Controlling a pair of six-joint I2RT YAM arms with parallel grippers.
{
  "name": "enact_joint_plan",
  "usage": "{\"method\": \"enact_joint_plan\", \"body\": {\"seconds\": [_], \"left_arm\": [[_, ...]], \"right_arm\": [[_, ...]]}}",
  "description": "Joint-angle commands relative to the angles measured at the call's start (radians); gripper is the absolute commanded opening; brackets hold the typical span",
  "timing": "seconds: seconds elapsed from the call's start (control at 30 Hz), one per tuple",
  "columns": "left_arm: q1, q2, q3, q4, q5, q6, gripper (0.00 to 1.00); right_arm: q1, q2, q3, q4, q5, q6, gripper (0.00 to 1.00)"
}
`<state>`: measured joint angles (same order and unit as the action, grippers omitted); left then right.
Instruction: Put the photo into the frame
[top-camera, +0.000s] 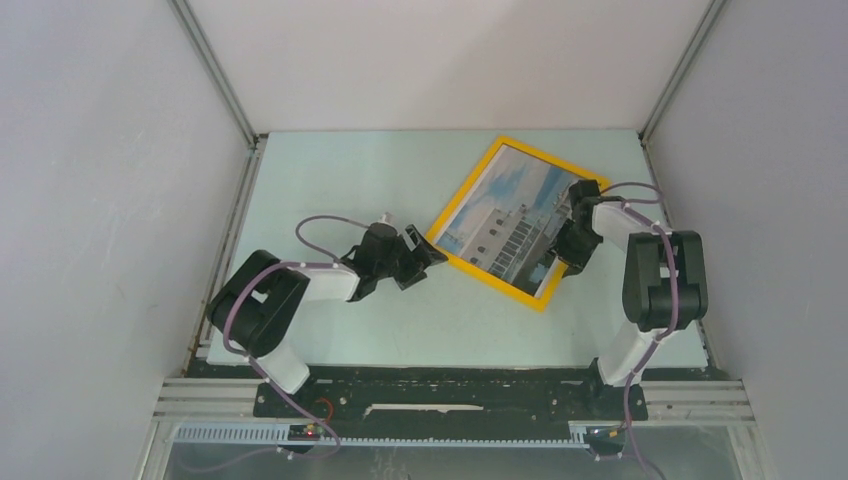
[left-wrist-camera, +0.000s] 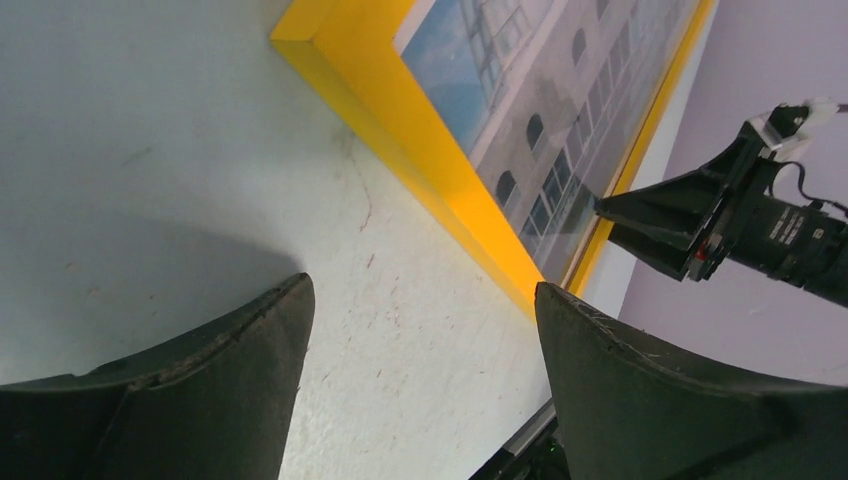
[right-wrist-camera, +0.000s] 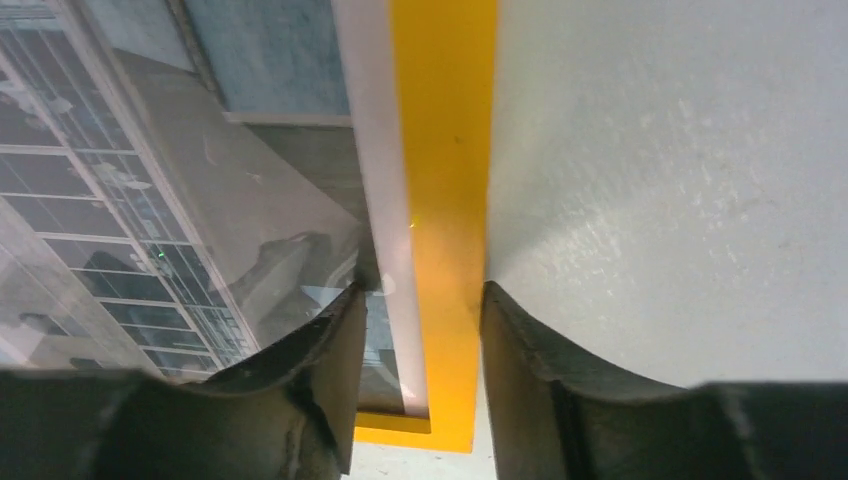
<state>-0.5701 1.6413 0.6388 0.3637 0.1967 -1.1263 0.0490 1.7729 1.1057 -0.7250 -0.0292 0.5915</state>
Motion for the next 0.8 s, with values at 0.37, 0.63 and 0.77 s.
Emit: {"method": "enact_joint_plan", "body": {"seconds": [0.37, 0.63, 0.77], "left_arm": [[0.111, 0.204, 0.326, -0.179, 0.024, 0.127, 0.89], [0.079, 0.392, 0.581, -0.236, 0.14, 0.183, 0.9], [0.048, 0.459, 0.699, -0.255, 0.181, 0.176, 0.9]], "right_arm": [[0.052, -0.32, -0.446, 0.134, -0.117, 0.134, 0.0], [0.217, -0.671, -0.658, 0.092, -0.153, 0.298, 0.0], [0.315, -0.767, -0.692, 0.091, -0.144, 0.387, 0.0]]}}
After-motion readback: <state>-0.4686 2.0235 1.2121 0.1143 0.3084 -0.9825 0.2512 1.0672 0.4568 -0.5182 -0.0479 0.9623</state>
